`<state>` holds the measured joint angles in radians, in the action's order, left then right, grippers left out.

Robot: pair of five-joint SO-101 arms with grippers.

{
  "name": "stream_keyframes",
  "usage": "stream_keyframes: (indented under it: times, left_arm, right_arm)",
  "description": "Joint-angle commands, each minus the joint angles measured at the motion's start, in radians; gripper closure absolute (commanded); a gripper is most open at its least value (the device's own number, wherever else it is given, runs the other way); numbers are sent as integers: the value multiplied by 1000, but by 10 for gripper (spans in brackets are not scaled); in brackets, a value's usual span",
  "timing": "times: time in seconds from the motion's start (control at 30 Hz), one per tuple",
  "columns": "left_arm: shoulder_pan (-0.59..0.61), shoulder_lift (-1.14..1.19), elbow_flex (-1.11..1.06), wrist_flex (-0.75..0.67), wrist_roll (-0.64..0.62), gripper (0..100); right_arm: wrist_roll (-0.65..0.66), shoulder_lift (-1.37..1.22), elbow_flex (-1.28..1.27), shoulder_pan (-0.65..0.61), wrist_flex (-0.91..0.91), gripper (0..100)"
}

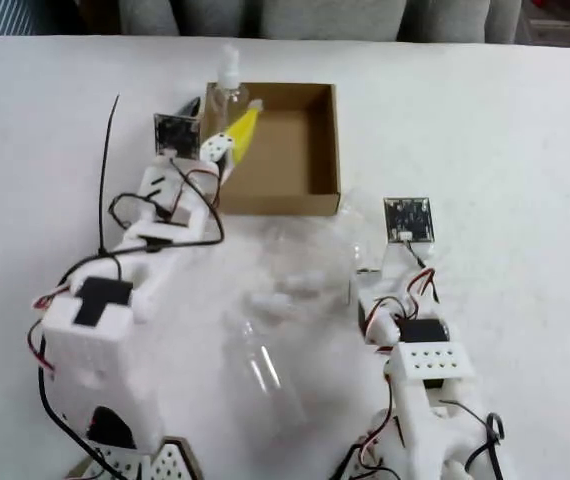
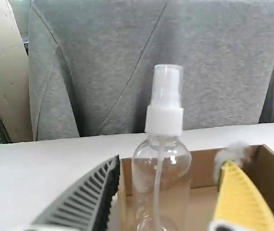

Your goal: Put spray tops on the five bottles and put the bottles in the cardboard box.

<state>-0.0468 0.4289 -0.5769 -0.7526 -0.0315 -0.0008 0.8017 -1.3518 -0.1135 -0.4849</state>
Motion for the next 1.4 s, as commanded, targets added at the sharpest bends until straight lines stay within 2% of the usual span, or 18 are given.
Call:
stream_keyframes:
  times: [0.0,0.1,0.37,0.57,0.67,0.9,1.07,1.17,1.37]
  left_arm:
    - [-31,-211,-114,44,6,687]
    - [-39,-360,-175,215,9,687]
    - [-31,-696,-187,833,6,688]
    - [-33,-878,-187,1143,-2,688]
    - [-31,-955,-187,1281,-110,688]
    - [56,-1067,-186,1442,-448,688]
    - [189,-1072,-199,1496,-677,688]
    - [245,-1072,-227,1513,-752,685]
    - [232,-1070,-265,1508,-756,687]
  right_arm:
    - [0,16,11,5,18,981]
    - [0,16,11,5,18,981]
    - [0,16,9,5,18,981]
    - [0,16,2,-2,18,980]
    - [0,16,0,-2,18,980]
    - [0,16,0,-4,18,980]
    - [0,16,0,-4,18,981]
    - [0,16,0,-1,18,981]
    - [0,16,0,-2,18,981]
